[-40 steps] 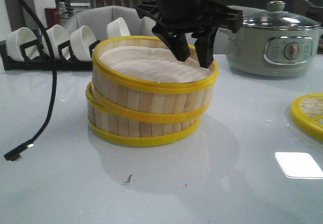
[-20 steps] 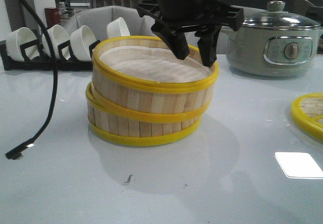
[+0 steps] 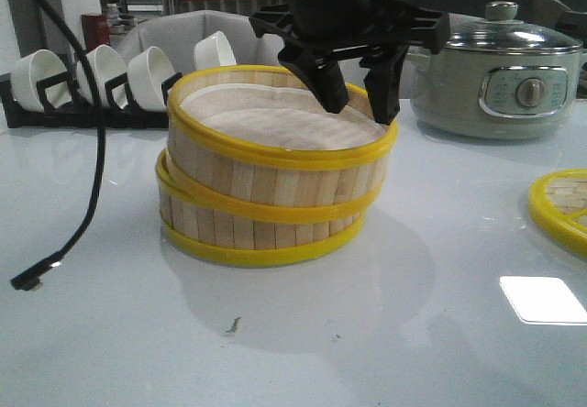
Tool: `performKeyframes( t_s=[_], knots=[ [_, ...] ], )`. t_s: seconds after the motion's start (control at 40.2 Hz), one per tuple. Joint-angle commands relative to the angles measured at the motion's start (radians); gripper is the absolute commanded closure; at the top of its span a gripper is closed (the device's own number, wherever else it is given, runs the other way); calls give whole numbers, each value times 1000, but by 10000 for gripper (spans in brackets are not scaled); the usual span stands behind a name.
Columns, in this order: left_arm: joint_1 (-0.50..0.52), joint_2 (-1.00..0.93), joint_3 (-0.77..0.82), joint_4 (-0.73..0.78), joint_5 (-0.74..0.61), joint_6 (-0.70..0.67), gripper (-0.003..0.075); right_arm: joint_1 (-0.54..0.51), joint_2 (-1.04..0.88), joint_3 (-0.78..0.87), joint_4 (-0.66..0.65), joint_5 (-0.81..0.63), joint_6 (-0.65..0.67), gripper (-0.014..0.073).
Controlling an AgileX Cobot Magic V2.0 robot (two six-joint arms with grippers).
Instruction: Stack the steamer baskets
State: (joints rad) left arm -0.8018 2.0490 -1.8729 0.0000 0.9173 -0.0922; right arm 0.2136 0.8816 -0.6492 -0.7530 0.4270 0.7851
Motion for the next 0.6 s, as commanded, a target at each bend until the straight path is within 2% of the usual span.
performKeyframes(
  t_s=[0.0, 0.572],
  knots=[
    [-5, -67, -34, -21, -37, -10, 325, -4, -5, -38, -33, -53, 0, 250],
    [-3, -69, -75, -41, -65, -10, 332, -4, -5, -38, -33, -53, 0, 250]
  ],
)
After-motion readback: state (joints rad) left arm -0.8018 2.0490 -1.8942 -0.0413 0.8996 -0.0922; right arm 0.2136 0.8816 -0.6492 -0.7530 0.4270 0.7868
